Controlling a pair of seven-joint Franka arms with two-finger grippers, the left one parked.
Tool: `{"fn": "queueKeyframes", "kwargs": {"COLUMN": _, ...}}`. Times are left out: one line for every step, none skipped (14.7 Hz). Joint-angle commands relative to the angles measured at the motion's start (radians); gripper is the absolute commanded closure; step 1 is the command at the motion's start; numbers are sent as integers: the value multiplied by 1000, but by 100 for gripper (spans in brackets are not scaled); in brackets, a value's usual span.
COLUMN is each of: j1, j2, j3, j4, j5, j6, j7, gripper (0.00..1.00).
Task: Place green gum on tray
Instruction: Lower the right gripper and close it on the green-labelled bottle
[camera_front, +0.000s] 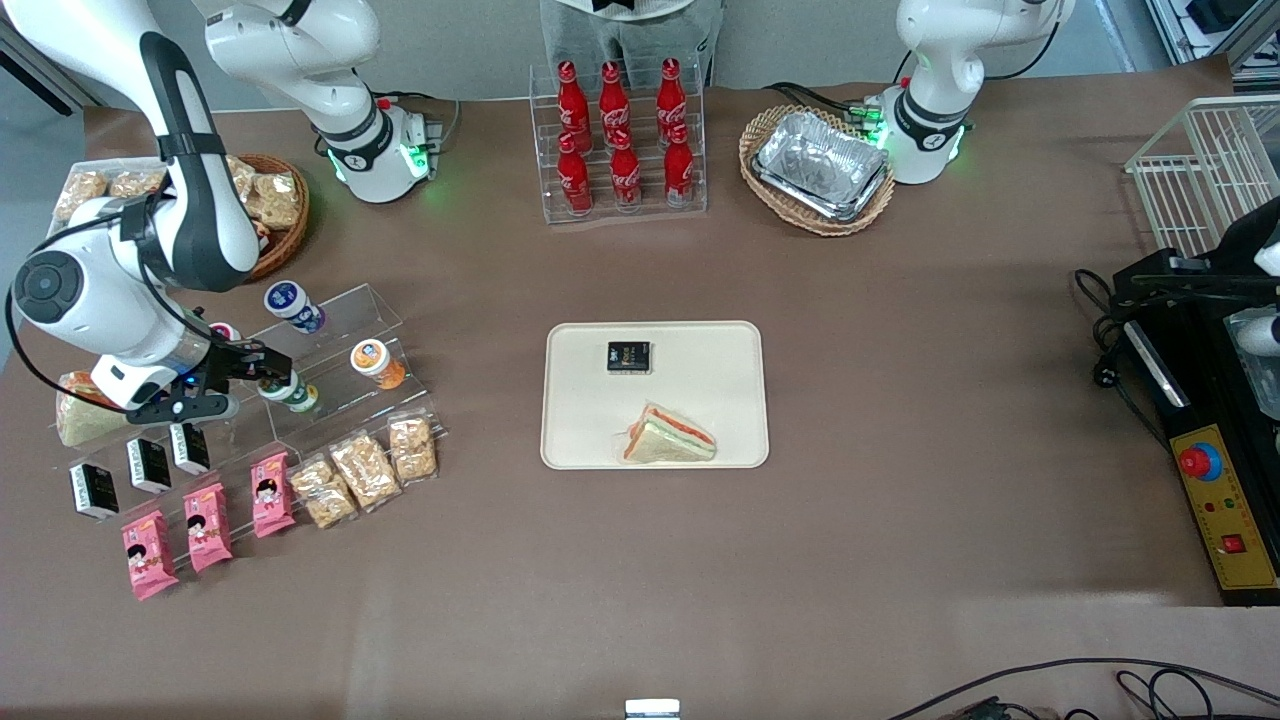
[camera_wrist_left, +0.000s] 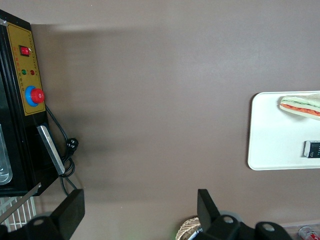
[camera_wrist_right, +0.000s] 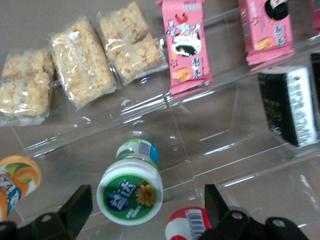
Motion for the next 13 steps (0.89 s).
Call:
{"fn": "queueKeyframes", "kwargs": {"j1": -2, "j2": 0, "j3": 1, "j4": -43, "j5": 36, "j6": 62, "j7": -19, "gripper": 0}}
{"fn": "queueKeyframes", "kwargs": {"j1": -4, "j2": 0, "j3": 1, "j4": -52, "j5": 38, "j6": 73, "j7": -17, "gripper": 0}}
{"fn": "queueKeyframes", "kwargs": {"j1": -2, "j2": 0, "j3": 1, "j4": -52, "j5": 48, "j6": 73, "j7": -17, "gripper": 0}}
{"fn": "queueKeyframes", "kwargs": {"j1": -2, "j2": 0, "j3": 1, "j4": -52, "j5": 60, "j6": 73, "j7": -19, "gripper": 0}}
{"fn": "queueKeyframes", "kwargs": {"j1": -1, "j2": 1, "j3": 1, "j4": -52, "j5": 64, "j6": 73, "j7": -19, "gripper": 0}}
{"fn": "queueKeyframes", "kwargs": {"j1": 1, "j2": 6, "j3": 1, "j4": -52, "j5": 64, "j6": 74, "j7": -19, "gripper": 0}}
{"fn": "queueKeyframes", "kwargs": {"j1": 2, "j2": 9, "j3": 1, "j4": -52, "j5": 68, "j6": 73, "j7": -17, "gripper": 0}}
{"fn": "queueKeyframes", "kwargs": {"j1": 3, "j2": 10, "j3": 1, "j4": -52, "j5": 79, "j6": 74, "j7": -17, "gripper": 0}}
{"fn": "queueKeyframes", "kwargs": {"j1": 3, "j2": 15, "j3": 1, "j4": -52, "j5": 88, "j6": 74, "j7": -17, "gripper": 1}}
{"fn": "queueKeyframes", "kwargs": {"j1": 4, "j2": 19, "j3": 1, "j4": -52, "j5": 90, "j6": 80, "j7": -17, "gripper": 4}}
{"fn": "queueKeyframes", "kwargs": {"j1": 4, "j2": 26, "j3": 1, "j4": -52, "j5": 90, "j6": 91, "j7": -17, "gripper": 9}}
{"fn": "queueKeyframes", "kwargs": {"j1": 4, "j2": 35, "j3": 2, "j4": -52, "j5": 90, "j6": 97, "j7": -17, "gripper": 16}}
{"fn": "queueKeyframes", "kwargs": {"j1": 4, "j2": 39, "j3": 2, "j4": -52, "j5": 90, "j6": 106, "j7": -17, "gripper": 20}}
